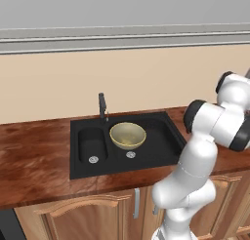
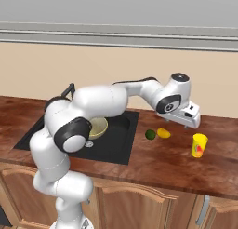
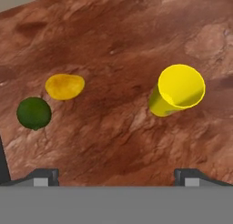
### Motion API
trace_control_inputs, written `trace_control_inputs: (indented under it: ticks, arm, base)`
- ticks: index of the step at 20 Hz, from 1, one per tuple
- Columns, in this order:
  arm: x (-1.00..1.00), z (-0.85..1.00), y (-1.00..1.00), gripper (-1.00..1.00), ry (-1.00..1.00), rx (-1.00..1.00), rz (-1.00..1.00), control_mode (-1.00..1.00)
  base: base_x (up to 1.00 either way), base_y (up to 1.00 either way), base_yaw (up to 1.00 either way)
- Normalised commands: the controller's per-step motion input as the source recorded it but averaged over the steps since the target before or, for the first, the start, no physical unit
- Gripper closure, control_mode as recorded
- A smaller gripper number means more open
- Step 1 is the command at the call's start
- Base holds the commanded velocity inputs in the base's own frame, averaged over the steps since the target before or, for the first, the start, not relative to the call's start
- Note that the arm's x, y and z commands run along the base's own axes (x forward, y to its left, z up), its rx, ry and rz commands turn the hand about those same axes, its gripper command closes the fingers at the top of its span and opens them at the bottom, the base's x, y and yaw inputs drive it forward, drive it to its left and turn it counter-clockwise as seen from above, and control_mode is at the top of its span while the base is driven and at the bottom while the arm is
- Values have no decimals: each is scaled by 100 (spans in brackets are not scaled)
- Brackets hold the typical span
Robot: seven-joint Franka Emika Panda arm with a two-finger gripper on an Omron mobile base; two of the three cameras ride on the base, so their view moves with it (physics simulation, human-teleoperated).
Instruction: Remove the lime and mango from the sink. Then move the bowl and cup from the counter to the sink for washing.
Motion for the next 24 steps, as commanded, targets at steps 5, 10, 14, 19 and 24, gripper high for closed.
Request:
trace_control_inputs:
  ticks: [5,10,14,19,24]
  arm:
    - [0,0,-17,-100,0,0,0,-100]
    - [0,0,-15,-100,0,0,0,-100]
    - [0,0,-13,-100,0,0,0,-100]
    - [0,-1,-14,-100,0,0,0,-100]
    - [0,-2,-14,-100,0,0,0,-100]
  base:
    - [0,0,0]
    - [0,0,0]
    - [0,0,0]
    - [0,0,0]
    - [0,0,0]
